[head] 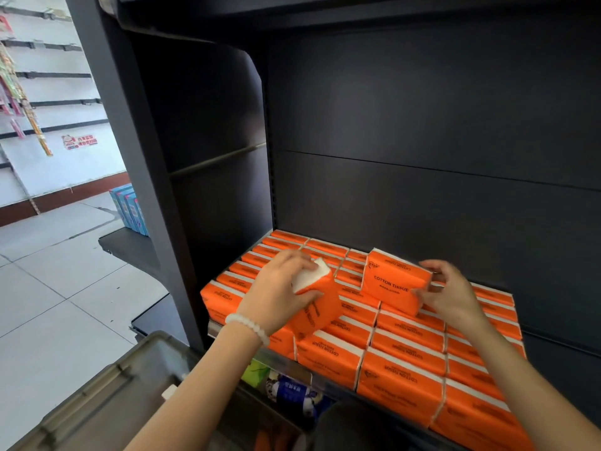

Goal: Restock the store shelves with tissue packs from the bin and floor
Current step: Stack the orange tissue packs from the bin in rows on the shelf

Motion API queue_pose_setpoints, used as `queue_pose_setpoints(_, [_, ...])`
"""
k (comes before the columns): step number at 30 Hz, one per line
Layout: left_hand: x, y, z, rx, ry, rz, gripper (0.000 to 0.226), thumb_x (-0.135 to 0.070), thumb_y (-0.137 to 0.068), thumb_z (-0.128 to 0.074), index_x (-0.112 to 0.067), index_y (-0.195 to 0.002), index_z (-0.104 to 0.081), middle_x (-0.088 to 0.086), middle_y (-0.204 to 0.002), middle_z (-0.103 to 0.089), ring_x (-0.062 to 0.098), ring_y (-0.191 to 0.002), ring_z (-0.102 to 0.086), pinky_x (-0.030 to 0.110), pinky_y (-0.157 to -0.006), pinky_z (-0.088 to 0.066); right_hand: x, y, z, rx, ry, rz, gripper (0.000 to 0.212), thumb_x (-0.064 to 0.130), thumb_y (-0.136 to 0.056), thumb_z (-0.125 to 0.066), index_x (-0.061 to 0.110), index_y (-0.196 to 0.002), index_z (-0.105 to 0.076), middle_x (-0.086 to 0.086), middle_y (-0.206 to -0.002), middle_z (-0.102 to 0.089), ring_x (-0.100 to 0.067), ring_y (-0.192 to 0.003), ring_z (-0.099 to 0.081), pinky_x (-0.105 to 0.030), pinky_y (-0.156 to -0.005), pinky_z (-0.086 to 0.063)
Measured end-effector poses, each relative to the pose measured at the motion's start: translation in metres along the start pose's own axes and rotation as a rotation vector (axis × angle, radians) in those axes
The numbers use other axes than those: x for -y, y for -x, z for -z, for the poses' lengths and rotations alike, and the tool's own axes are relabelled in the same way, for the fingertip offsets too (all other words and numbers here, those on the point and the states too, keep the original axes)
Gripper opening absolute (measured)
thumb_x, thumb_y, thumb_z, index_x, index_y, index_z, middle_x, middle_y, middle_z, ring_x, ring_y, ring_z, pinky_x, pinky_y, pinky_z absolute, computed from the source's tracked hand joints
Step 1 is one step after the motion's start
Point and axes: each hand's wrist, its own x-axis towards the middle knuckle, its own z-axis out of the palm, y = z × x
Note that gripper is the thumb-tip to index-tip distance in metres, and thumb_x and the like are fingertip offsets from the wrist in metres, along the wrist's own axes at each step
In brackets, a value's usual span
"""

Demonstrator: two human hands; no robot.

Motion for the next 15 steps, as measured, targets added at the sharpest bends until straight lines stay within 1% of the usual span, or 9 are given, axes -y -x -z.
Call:
queue_pose_setpoints(1, [0.001, 0.003, -0.004, 0.079, -0.042, 0.025, 0.047, -0.025, -0.075, -0.077, -0.022, -0.119, -0.061, 0.0, -0.122, -0.053, 0.014, -0.113, -0.05, 0.033, -0.096, -0.045, 0.001, 0.001, 0.0, 0.001, 0.004, 0.001, 0.051, 0.004, -0.079, -0.071, 0.018, -0.125, -0.052, -0.006, -0.129, -0.05, -0.023, -0.118, -0.05, -0.03, -0.082, -0.044])
queue_pose_setpoints(3, [0.003, 0.009, -0.009, 0.244, -0.14, 0.116, 0.062, -0.034, -0.08, -0.07, -0.039, -0.136, -0.043, -0.005, -0.131, -0.042, 0.015, -0.121, -0.043, 0.037, -0.101, -0.042, 0.002, 0.004, 0.0, 0.006, 0.01, 0.002, 0.051, 0.005, -0.079, -0.071, 0.018, -0.125, -0.052, -0.006, -0.13, -0.049, -0.023, -0.118, -0.05, -0.029, -0.081, -0.043])
queue_pose_setpoints(4, [0.004, 0.01, -0.01, 0.284, -0.183, 0.143, 0.067, -0.036, -0.081, -0.068, -0.045, -0.139, -0.035, -0.006, -0.134, -0.038, 0.016, -0.122, -0.041, 0.037, -0.101, -0.042, 0.002, 0.004, 0.0, 0.008, 0.015, 0.003, 0.051, 0.005, -0.079, -0.071, 0.018, -0.124, -0.052, -0.006, -0.13, -0.049, -0.023, -0.118, -0.05, -0.029, -0.081, -0.044])
queue_pose_setpoints(6, [0.006, 0.009, -0.008, 0.309, -0.218, 0.151, 0.071, -0.034, -0.082, -0.067, -0.05, -0.14, -0.028, -0.005, -0.135, -0.033, 0.018, -0.121, -0.04, 0.036, -0.1, -0.042, 0.002, 0.005, 0.0, 0.009, 0.021, 0.0, 0.051, 0.005, -0.079, -0.072, 0.018, -0.123, -0.052, -0.006, -0.129, -0.049, -0.023, -0.118, -0.05, -0.029, -0.081, -0.045])
queue_pose_setpoints(9, [0.004, 0.007, -0.009, 0.3, -0.185, 0.137, 0.074, -0.026, -0.083, -0.068, -0.047, -0.141, -0.028, -0.006, -0.131, -0.034, 0.015, -0.117, -0.041, 0.032, -0.099, -0.042, 0.003, 0.006, -0.001, 0.008, 0.027, -0.005, 0.051, 0.005, -0.079, -0.072, 0.019, -0.123, -0.053, -0.005, -0.129, -0.048, -0.023, -0.118, -0.05, -0.029, -0.081, -0.045])
queue_pose_setpoints(12, [-0.002, 0.008, -0.018, 0.214, -0.074, 0.139, 0.072, -0.019, -0.079, -0.072, -0.034, -0.14, -0.035, -0.005, -0.126, -0.039, 0.016, -0.119, -0.043, 0.029, -0.102, -0.037, 0.004, 0.008, -0.001, 0.008, 0.037, -0.005, 0.05, 0.005, -0.079, -0.071, 0.019, -0.123, -0.052, -0.005, -0.128, -0.048, -0.024, -0.12, -0.049, -0.032, -0.083, -0.047])
queue_pose_setpoints(14, [-0.005, 0.009, -0.023, 0.137, 0.035, 0.201, 0.067, -0.016, -0.077, -0.073, -0.025, -0.133, -0.037, -0.006, -0.126, -0.041, 0.012, -0.121, -0.042, 0.023, -0.101, -0.036, 0.004, 0.009, -0.001, 0.016, 0.041, -0.009, 0.051, 0.005, -0.079, -0.072, 0.02, -0.124, -0.052, -0.004, -0.127, -0.048, -0.025, -0.118, -0.051, -0.035, -0.083, -0.049])
queue_pose_setpoints(15, [-0.005, 0.01, -0.024, 0.109, 0.094, 0.254, 0.065, -0.015, -0.077, -0.074, -0.025, -0.128, -0.036, -0.008, -0.122, -0.042, 0.01, -0.119, -0.043, 0.021, -0.099, -0.037, 0.003, 0.01, 0.0, 0.019, 0.037, -0.01, 0.052, 0.006, -0.079, -0.072, 0.021, -0.124, -0.051, -0.004, -0.127, -0.048, -0.024, -0.117, -0.051, -0.036, -0.083, -0.051])
